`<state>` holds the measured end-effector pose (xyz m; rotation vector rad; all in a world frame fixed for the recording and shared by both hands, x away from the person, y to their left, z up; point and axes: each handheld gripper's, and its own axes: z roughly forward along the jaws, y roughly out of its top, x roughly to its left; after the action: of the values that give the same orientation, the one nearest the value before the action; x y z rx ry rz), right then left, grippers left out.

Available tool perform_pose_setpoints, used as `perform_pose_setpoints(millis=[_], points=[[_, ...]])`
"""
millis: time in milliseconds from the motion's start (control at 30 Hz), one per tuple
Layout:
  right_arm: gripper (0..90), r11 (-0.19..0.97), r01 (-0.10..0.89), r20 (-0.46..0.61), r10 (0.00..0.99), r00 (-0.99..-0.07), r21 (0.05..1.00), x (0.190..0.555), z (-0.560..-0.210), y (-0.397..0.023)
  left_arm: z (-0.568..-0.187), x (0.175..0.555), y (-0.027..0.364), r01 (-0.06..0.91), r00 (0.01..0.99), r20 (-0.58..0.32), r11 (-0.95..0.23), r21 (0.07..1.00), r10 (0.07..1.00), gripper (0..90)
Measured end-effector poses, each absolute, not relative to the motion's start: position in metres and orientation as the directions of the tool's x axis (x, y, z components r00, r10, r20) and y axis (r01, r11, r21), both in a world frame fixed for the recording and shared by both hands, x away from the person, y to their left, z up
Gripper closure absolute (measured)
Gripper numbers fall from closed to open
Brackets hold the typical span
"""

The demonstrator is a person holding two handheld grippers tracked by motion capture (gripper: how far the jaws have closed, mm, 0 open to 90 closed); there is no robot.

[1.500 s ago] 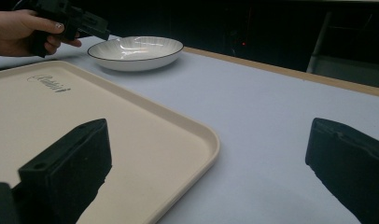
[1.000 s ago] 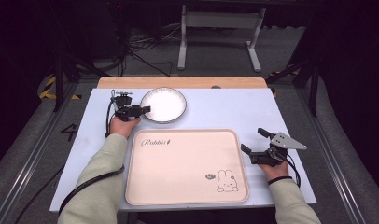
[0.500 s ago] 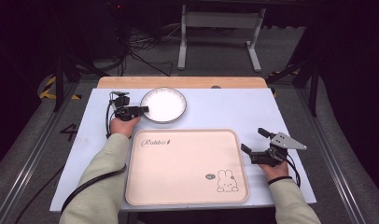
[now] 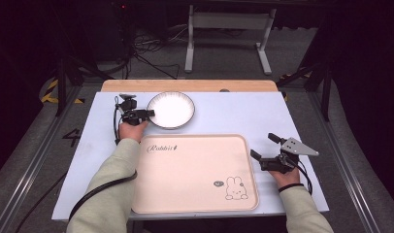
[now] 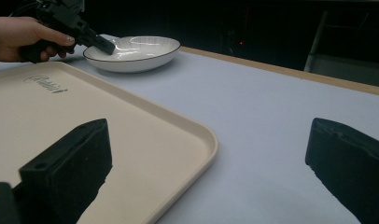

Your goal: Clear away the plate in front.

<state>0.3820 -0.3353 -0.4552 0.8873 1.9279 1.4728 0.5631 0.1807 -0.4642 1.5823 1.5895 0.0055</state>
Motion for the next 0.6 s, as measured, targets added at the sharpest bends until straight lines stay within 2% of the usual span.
perform_pose_setpoints(millis=[333, 500, 600], points=[[1.0, 0.181, 0.173, -0.033, 0.777, -0.629, 0.968, 0.382, -0.455, -0.335, -0.456, 0.56, 0.179, 0.785, 0.169, -0.597, 0.259, 0.563, 0.784, 82.5], [1.0, 0.181, 0.173, -0.033, 0.777, -0.629, 0.968, 0.382, -0.455, -0.335, -0.447, 0.557, 0.174, 0.761, 0.189, -0.585, 0.259, 0.595, 0.789, 84.2], [1.2, 0.184, 0.172, -0.036, 0.776, -0.63, 0.968, 0.382, -0.455, -0.335, -0.438, 0.554, 0.168, 0.732, 0.23, -0.545, 0.225, 0.643, 0.807, 84.3]])
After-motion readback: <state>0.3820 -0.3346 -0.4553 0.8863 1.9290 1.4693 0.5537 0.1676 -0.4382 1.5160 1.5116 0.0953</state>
